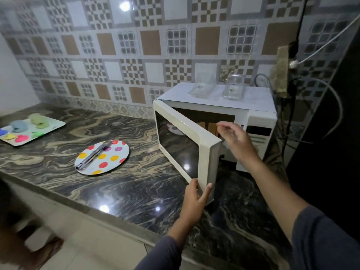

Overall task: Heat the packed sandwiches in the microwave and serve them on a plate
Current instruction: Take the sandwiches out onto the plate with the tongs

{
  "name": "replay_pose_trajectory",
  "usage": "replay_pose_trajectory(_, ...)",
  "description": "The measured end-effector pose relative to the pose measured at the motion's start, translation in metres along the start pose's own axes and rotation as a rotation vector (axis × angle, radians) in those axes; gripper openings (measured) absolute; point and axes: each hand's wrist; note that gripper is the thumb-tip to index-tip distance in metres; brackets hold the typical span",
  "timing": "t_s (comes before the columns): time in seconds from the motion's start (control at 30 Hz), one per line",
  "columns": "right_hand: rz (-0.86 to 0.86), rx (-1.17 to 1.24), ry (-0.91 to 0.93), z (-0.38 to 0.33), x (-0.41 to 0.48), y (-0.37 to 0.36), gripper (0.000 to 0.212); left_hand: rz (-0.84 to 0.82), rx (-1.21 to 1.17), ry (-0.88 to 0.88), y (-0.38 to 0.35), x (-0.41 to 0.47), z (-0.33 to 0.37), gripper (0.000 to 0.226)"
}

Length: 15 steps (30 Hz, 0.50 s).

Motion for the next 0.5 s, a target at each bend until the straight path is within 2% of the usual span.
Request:
replay_pose_trajectory(0.03,-0.088,-0.018,0.030,-0.006,-0.011,-0.007,0.027,0.014,-0.022,-0.004,0.001,-0.004,-0.005,0.040)
replay_pose_trajectory(0.1,-0.150,-0.054,0.119,-0.012,-0.029,-0.022,0.024,0.037,-0.013,-0.013,0.008,-0.013,-0.012,0.041)
replay_pose_trajectory(0.33,-0.065,-0.079,0.285,-0.039,-0.075,-0.105,0.011,0.010,0.022,-0.072,0.088,-0.042,-0.041,0.014)
replay_pose_trajectory(0.5,-0.033,-0.142,0.382,-0.064,-0.101,-0.195,0.028,-0.002,0.019,-0.036,0.169,-0.047,-0.075,0.017)
Point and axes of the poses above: each hand's wrist, its own x-axis towards the middle knuckle, its own y-axis out of the back of the hand, z = x × y, and after that the axes turned 6 degrees about x, right-handed
